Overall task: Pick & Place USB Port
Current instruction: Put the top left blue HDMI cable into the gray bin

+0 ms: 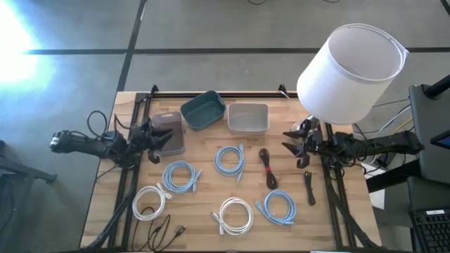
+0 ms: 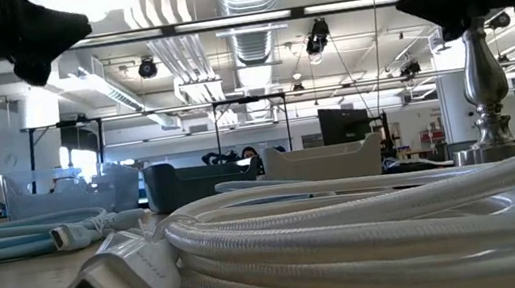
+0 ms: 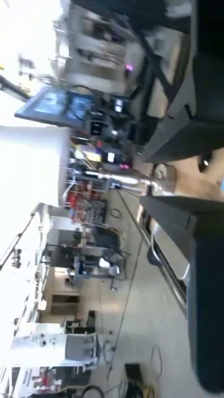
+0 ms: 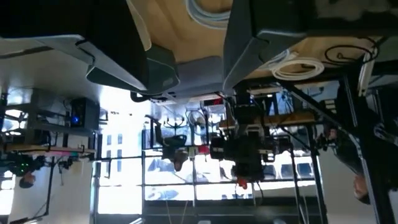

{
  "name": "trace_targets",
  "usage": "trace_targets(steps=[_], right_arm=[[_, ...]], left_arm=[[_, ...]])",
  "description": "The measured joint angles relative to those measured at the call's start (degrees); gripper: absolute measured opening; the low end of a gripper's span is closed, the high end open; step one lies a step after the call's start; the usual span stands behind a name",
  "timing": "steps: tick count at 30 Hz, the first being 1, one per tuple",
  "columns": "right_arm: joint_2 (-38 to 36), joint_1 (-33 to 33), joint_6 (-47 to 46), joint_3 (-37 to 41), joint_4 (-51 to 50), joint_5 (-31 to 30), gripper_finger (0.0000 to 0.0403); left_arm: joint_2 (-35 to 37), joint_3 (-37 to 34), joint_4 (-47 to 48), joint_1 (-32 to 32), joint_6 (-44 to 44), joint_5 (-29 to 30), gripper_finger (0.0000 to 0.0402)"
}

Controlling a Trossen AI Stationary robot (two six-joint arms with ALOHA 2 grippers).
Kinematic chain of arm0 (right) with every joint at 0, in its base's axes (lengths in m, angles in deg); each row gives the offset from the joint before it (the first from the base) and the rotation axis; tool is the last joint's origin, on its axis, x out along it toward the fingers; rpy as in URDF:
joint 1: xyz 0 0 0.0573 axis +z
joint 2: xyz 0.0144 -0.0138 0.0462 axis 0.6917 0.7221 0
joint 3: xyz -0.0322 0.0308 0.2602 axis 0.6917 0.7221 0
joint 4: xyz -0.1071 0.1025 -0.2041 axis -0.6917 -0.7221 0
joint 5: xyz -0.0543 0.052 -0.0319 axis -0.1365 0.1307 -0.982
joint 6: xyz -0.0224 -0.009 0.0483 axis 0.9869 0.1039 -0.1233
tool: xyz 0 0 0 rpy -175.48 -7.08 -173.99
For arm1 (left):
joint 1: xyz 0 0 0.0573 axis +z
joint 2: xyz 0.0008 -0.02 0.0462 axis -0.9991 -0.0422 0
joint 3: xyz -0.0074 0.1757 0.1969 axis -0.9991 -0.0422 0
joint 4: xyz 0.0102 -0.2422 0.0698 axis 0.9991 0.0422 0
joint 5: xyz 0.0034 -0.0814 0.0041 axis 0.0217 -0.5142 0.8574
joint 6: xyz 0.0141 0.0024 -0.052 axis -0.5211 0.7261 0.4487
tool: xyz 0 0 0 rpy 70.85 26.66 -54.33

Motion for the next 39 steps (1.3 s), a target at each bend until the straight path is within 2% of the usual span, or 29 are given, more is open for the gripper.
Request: trace_targets(steps=[5,8,11,15,18,21,25,30,39], right_arm=[[6.9,0.0,3.6,-6.1,-0.2,-1.0,0.0205],[11.2,0.0,6.2,-9.9,-0.4,-1.0,0.0205],[15.1,0.0,5.8,-13.6,-2.6,-1.0,0.0206],[19.9,0.0,3.0,-18.6,-10.3,-1.6,0.0205],[22.8,0.0,1.0,-21.6,-14.8,-4.5,0.0205],[25.2,0.0,0.9,-23.2,-17.8,-7.5,0.0205],[27.3,0.0,1.0,-23.7,-18.4,-7.6,0.0206],[29.0,0.0,1.3,-24.2,-18.4,-7.6,0.0206],[29.4,0.0,1.3,-24.1,-18.4,-7.6,0.0206]], left_arm=[[-8.7,8.6,12.7,0.0,2.3,-0.2,0.0162],[-15.5,13.4,21.3,0.0,4.9,-2.3,0.0178],[-22.9,17.1,26.3,-0.1,6.8,-5.1,0.0180],[-32.4,21.0,29.9,-0.1,7.0,-9.9,0.0179],[-39.4,22.9,34.4,-0.1,8.0,-12.2,0.0179],[-45.7,24.9,35.2,0.0,9.3,-14.4,0.0179],[-53.0,26.2,36.9,0.0,10.2,-18.3,0.0179],[-60.0,27.6,40.6,0.0,10.3,-18.5,0.0179],[-68.4,28.6,42.1,0.0,9.6,-18.2,0.0179]])
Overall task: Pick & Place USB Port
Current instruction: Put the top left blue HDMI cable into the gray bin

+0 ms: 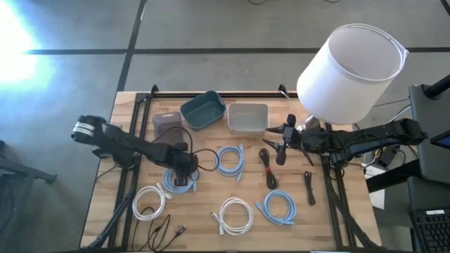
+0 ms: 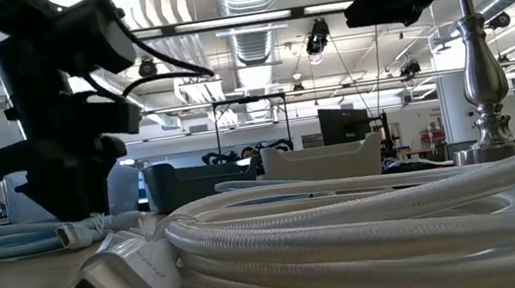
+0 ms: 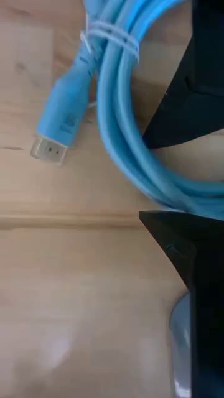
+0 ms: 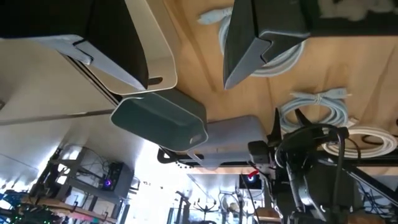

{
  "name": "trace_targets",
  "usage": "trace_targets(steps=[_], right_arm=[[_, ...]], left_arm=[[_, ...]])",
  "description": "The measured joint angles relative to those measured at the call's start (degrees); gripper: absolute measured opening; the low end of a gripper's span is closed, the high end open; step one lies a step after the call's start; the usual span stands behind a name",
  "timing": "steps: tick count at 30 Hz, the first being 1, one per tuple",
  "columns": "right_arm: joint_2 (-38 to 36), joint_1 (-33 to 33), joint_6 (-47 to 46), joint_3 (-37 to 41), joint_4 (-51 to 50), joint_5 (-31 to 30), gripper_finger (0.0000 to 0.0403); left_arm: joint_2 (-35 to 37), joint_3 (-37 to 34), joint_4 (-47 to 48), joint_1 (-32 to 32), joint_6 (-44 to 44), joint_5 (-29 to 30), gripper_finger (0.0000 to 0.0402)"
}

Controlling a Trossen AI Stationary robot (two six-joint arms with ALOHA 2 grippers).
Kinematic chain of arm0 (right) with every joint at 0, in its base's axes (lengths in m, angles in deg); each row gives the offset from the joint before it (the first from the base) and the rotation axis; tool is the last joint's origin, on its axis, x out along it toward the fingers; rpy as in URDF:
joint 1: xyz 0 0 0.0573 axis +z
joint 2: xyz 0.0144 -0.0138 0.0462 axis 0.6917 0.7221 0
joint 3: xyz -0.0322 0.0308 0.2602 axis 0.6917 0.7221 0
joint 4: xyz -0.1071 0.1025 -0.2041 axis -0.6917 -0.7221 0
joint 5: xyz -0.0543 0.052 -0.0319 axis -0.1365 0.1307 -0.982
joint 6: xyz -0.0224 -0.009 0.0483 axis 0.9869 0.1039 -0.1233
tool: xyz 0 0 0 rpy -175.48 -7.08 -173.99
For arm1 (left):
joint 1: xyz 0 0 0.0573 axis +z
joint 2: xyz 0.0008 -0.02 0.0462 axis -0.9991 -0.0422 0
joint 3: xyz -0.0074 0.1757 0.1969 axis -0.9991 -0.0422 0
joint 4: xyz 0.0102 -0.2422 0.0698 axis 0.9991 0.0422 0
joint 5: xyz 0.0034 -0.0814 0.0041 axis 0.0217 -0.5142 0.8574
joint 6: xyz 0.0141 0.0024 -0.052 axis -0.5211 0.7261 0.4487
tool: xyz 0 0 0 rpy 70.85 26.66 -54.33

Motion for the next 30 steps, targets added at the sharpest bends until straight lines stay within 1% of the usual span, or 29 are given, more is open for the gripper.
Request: trace_targets(steps=[4,6,8,11,13,18,21,23,24,26,28,30], right_arm=[[0.0,0.0,-0.1,0.0,0.0,0.1,0.0206],[0.0,0.0,-0.1,0.0,0.0,0.1,0.0206],[0.0,0.0,-0.3,0.1,0.0,0.1,0.0206],[0.0,0.0,-1.6,0.4,0.0,0.1,0.0205],[0.0,0.0,-2.3,0.6,0.0,0.1,0.0206],[0.0,0.0,-5.0,1.1,-0.1,0.2,0.0206],[0.0,0.0,-6.5,1.4,-0.4,0.6,0.0205],[0.0,0.0,-7.6,1.6,-0.5,0.6,0.0206],[0.0,0.0,-7.9,1.6,-0.6,0.6,0.0205],[0.0,0.0,-8.3,1.6,-1.4,0.6,0.0205],[0.0,0.1,-9.0,1.7,-1.5,0.6,0.0205],[0.0,0.1,-9.5,1.7,-1.6,0.6,0.0205]], left_arm=[[-2.5,0.2,0.1,0.1,0.2,-1.7,0.0174],[-3.2,0.7,0.4,0.0,0.5,-2.0,0.0159],[-3.3,1.5,0.8,0.0,1.0,-2.5,0.0131],[-3.0,3.1,1.8,0.0,2.0,-3.0,0.0073],[-3.0,4.8,0.8,0.0,2.7,-3.5,0.0038],[-1.5,10.0,0.9,-0.1,4.4,-2.5,0.0034],[-0.4,13.8,1.8,-0.1,4.8,-0.6,0.0037],[0.4,16.8,2.2,-0.1,4.2,1.8,0.0044],[0.5,18.4,3.6,-0.1,4.0,3.9,0.0045],[0.9,21.8,9.5,-0.1,3.7,8.8,0.0046],[1.0,25.8,17.1,-0.1,4.6,15.6,0.0046],[1.1,29.6,24.6,-0.1,7.4,23.5,0.0046]])
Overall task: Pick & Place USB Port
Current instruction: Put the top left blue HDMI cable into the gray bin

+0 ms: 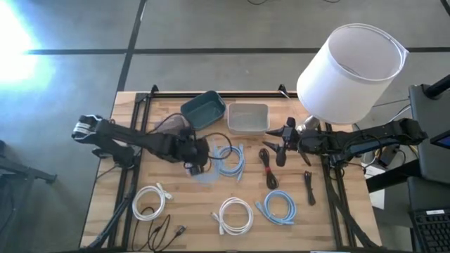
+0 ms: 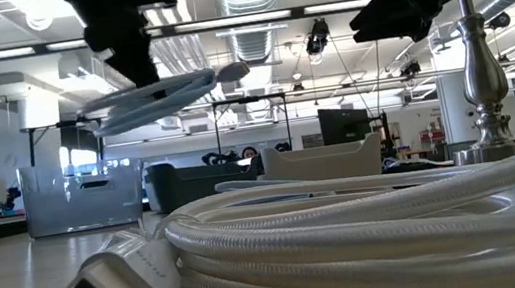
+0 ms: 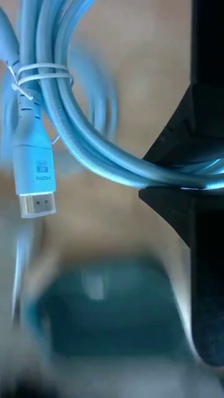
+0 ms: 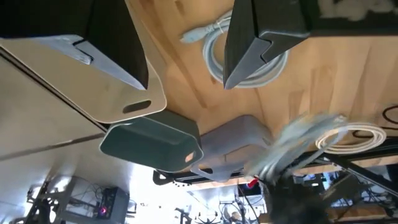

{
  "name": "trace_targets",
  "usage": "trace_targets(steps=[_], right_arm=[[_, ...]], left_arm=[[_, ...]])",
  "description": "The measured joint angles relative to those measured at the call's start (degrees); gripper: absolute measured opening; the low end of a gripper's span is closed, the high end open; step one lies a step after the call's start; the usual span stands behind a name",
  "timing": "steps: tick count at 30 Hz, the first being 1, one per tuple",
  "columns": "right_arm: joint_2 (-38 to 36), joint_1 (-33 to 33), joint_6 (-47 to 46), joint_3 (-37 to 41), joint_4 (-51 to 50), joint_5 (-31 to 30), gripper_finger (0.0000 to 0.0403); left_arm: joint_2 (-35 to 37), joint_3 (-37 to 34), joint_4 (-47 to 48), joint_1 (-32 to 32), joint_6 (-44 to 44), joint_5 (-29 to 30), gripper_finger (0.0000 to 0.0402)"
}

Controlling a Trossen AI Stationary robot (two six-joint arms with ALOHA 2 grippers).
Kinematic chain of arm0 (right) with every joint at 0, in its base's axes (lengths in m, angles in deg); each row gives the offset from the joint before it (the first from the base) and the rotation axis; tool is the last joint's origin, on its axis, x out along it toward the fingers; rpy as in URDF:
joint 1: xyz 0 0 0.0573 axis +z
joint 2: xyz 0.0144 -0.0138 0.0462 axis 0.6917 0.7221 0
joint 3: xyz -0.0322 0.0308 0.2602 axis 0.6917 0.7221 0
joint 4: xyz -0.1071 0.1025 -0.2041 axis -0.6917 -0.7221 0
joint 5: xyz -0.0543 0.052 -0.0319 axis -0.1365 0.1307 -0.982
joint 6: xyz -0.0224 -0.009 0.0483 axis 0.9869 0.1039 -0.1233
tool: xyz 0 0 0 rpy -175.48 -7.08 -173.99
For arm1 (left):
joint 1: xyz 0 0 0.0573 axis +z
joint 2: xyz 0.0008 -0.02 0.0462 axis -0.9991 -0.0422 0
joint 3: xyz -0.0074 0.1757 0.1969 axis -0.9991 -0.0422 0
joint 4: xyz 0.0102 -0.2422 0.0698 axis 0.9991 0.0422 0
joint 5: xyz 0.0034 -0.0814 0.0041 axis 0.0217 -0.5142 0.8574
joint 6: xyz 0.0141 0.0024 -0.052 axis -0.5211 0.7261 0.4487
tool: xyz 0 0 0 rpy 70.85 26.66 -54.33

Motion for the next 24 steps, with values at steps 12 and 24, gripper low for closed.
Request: trace_targets(steps=[12,24], right_arm=[[0.0,0.1,-4.4,0.1,-3.9,0.2,0.0205],[0.0,0.1,-4.0,0.2,-4.2,0.1,0.0205]], left_arm=[[0.6,4.7,22.6,2.0,10.9,15.9,0.0049],[0.6,-7.8,22.6,10.4,9.6,15.8,0.0050]])
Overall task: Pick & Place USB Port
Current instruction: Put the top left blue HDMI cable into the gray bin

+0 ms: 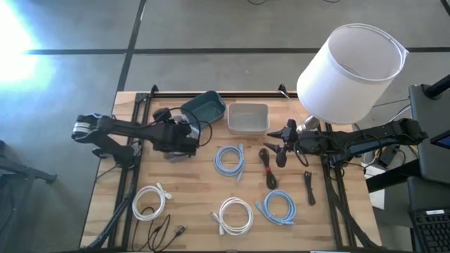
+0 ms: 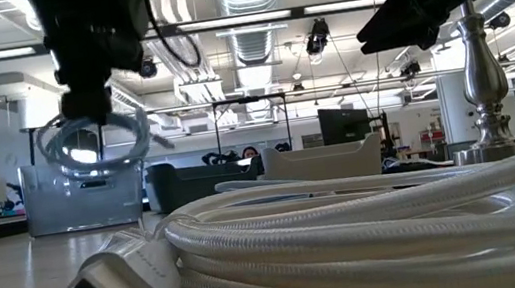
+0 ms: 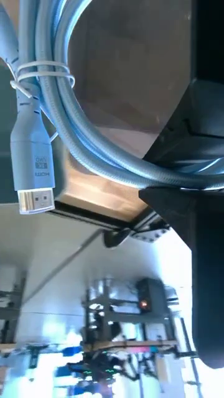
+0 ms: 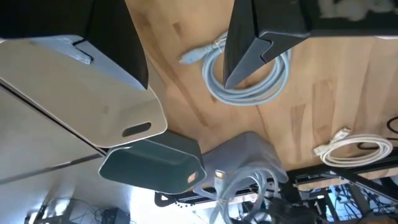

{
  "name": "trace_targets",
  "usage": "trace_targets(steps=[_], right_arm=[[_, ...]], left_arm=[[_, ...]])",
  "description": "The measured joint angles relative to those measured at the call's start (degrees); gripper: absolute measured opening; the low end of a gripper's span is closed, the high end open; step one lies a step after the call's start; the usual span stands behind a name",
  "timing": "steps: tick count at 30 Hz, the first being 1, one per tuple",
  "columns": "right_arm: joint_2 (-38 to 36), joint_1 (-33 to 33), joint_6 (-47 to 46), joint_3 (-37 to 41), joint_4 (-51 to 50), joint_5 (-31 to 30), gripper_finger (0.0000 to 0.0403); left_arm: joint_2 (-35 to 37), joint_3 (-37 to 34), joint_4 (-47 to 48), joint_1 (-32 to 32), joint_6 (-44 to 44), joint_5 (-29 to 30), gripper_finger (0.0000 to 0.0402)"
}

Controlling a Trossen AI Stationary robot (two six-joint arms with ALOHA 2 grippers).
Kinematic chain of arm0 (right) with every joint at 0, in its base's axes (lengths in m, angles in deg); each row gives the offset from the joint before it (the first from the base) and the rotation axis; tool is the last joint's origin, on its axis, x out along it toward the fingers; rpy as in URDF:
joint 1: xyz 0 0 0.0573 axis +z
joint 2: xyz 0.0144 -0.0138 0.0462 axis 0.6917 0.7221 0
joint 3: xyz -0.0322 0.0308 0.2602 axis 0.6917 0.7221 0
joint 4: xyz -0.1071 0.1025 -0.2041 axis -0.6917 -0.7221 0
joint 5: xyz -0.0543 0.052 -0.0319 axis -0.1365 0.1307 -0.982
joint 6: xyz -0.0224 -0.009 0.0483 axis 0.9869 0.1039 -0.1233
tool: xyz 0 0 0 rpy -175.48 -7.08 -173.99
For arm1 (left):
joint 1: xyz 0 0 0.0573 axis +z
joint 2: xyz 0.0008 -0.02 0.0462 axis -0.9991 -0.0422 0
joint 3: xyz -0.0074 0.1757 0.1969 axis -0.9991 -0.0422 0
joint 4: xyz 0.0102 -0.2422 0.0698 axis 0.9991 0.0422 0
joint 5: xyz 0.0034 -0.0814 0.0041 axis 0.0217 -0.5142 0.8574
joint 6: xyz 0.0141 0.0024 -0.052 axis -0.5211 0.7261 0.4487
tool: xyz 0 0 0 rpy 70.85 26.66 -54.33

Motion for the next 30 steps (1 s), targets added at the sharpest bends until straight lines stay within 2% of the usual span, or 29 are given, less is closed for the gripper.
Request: trace_targets(steps=[3,9,14,22,30], right_arm=[[0.0,0.0,0.3,0.0,0.4,-0.1,0.0205],[0.0,0.0,2.6,0.0,1.7,-0.1,0.0205],[0.0,0.0,2.8,0.0,1.7,-0.1,0.0205],[0.0,0.0,2.5,0.0,1.7,-0.1,0.0205],[0.0,0.0,1.7,0.1,1.6,-0.1,0.0205]], left_arm=[[0.0,-4.5,-4.0,2.4,-0.5,-1.7,0.0051],[0.0,-12.5,-14.8,5.6,-2.3,-1.0,0.0051],[0.0,-16.0,-19.6,6.9,-2.2,-1.1,0.0055],[0.0,-15.7,-21.5,7.3,-2.6,-1.0,0.0119],[0.0,-10.7,-21.3,7.3,-5.6,-1.0,0.0182]])
